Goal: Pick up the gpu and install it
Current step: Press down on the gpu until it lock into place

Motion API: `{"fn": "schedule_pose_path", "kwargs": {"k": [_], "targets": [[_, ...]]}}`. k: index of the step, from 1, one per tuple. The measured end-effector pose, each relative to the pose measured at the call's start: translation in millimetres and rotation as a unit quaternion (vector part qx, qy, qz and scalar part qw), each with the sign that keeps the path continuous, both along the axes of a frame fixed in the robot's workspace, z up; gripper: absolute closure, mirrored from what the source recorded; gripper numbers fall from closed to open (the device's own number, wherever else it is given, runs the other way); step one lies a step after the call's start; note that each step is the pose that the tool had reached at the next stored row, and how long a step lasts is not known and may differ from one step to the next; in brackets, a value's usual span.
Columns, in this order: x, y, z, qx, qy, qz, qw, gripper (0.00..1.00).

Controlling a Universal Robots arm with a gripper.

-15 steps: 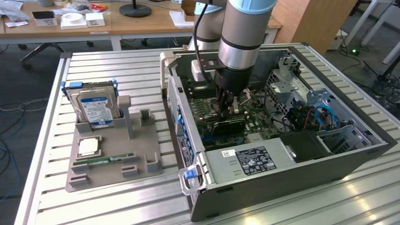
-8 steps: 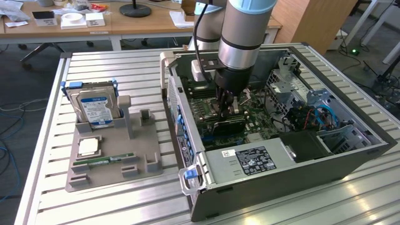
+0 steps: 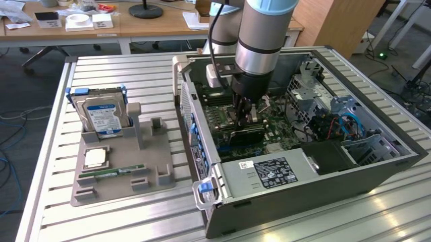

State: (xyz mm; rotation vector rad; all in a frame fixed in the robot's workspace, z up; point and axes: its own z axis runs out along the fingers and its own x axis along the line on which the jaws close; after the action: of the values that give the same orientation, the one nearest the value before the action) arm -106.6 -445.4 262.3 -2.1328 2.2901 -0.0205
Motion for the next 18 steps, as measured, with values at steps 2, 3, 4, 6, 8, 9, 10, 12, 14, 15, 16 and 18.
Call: {"fn": "schedule_pose_path", "kwargs": {"k": [2,3,4,6,8,9,10,12,14,15,16,18], "targets": [[0.0,0.0,1.0,-0.0002,0.0001,0.000,1.0000,0.89],[0.0,0.0,1.5,-0.0003,0.0001,0.000,1.0000,0.89],[0.0,0.0,2.0,-0.0002,0.0001,0.000,1.0000,0.89],[0.0,-0.1,3.6,-0.0003,0.0002,0.000,1.0000,0.89],[0.0,-0.1,5.5,-0.0003,0.0002,0.000,1.0000,0.89],[0.0,-0.1,6.1,-0.0003,0.0002,0.000,1.0000,0.89],[0.0,0.0,6.1,-0.0002,0.0001,0.000,1.0000,0.89],[0.0,0.0,6.1,-0.0002,0.0001,0.000,1.0000,0.89],[0.0,-0.1,6.2,-0.0003,0.0002,0.000,1.0000,0.89],[0.0,-0.2,6.3,-0.0004,0.0002,0.000,1.0000,0.89],[0.1,-0.5,6.3,-0.0004,0.0002,0.000,1.0000,0.89],[0.1,-1.3,6.0,-0.0002,0.0001,0.000,1.0000,0.89]]}}
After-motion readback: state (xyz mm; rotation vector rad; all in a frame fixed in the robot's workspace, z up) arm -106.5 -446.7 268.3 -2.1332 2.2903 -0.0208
